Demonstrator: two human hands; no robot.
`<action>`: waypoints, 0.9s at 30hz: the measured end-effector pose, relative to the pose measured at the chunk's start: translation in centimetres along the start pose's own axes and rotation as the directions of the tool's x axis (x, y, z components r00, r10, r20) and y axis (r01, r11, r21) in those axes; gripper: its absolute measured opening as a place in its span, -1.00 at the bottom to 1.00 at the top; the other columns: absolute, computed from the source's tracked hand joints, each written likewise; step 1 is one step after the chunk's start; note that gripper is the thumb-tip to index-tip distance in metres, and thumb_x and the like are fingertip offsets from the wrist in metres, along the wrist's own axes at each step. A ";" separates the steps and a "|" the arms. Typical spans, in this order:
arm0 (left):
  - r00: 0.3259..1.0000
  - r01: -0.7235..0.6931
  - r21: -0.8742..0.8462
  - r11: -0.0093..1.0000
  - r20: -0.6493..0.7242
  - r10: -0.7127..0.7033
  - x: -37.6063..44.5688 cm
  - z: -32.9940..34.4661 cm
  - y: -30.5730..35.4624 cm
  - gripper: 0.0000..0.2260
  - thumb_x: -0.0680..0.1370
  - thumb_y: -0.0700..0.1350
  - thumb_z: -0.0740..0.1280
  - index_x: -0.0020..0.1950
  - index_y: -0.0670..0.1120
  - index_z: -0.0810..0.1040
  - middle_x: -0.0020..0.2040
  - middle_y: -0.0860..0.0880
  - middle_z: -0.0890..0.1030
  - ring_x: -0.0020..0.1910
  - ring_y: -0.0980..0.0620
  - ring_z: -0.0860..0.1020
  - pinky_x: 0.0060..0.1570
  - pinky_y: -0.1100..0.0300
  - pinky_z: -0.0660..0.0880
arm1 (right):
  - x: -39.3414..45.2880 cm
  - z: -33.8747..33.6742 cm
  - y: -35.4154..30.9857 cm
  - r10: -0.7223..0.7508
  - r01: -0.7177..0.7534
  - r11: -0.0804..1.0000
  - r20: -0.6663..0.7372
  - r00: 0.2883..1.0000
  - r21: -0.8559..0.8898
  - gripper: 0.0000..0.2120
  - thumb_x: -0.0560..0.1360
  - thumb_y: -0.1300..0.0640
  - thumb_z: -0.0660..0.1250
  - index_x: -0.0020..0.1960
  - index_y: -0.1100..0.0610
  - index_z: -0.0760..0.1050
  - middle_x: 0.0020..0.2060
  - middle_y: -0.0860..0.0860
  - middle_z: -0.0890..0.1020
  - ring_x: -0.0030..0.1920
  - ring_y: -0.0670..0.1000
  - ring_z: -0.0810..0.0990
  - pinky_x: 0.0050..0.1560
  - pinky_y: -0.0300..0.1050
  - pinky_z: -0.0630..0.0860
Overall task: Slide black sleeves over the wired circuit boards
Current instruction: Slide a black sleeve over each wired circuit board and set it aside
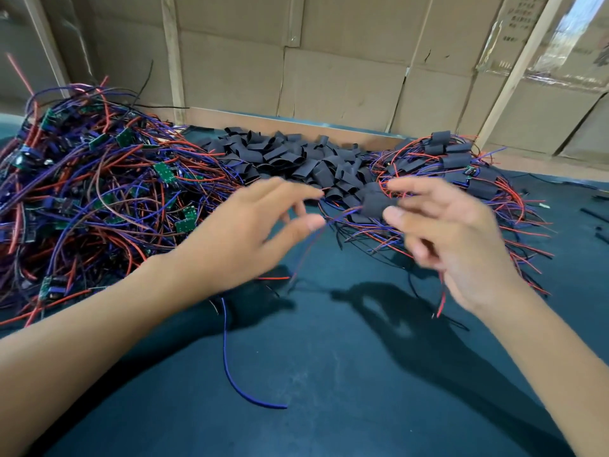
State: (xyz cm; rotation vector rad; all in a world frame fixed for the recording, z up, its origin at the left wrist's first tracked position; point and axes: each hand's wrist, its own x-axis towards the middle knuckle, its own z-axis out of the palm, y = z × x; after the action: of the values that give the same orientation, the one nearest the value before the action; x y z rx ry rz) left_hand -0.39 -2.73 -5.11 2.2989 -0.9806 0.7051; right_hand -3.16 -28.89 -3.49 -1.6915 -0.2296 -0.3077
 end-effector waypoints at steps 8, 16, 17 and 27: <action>0.807 0.165 0.793 0.587 0.234 -0.542 -0.6 -1.5 -6.3 -0.59 0.61 0.25 0.16 0.32 0.07 0.54 0.27 0.02 0.51 0.32 -0.12 0.35 0.27 -0.06 0.29 | 3.1 -6.4 2.7 -0.484 0.182 0.712 -0.286 0.827 -0.679 -0.74 0.55 0.03 0.35 0.23 -0.10 0.58 0.03 -0.14 0.67 -0.01 -0.17 0.62 0.11 -0.24 0.49; 0.874 0.211 0.626 0.751 0.223 -0.431 -0.3 -1.8 -6.6 -0.91 0.60 0.09 0.35 -0.02 0.12 0.62 -0.02 0.13 0.53 0.19 -0.09 0.33 0.13 -0.05 0.21 | 3.6 -9.3 5.2 -0.142 -0.172 0.602 -0.316 0.938 -0.780 -0.77 0.60 0.15 0.30 0.23 0.04 0.59 0.09 0.03 0.70 0.14 0.12 0.62 0.31 0.05 0.45; 0.922 0.172 0.605 0.777 0.177 -0.343 -0.5 -1.8 -6.5 -0.93 0.58 0.02 0.39 -0.07 0.08 0.63 -0.08 0.12 0.54 0.15 -0.12 0.37 0.09 -0.06 0.22 | 3.6 -9.0 5.0 -0.159 -0.172 0.584 -0.319 0.934 -0.793 -0.75 0.60 0.14 0.31 0.26 0.03 0.58 0.14 0.05 0.68 0.17 0.15 0.60 0.34 0.15 0.43; 0.994 -0.112 0.589 0.801 0.077 0.082 -0.4 -1.4 -5.0 -0.68 0.67 0.00 0.07 0.00 -0.10 0.56 -0.08 -0.07 0.53 -0.04 -0.19 0.47 -0.10 -0.09 0.30 | 1.0 -1.3 1.4 -0.489 0.276 0.657 -0.117 0.865 -0.702 -0.78 0.57 0.13 0.36 0.21 0.02 0.61 0.09 -0.11 0.64 0.18 0.07 0.62 0.28 0.30 0.44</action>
State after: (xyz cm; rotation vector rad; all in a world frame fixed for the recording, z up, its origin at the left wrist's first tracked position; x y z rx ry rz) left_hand 2.82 1.29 -5.71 2.8242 -1.0054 1.1376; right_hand -1.89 -30.42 -4.36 -2.2686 -0.2756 -1.0771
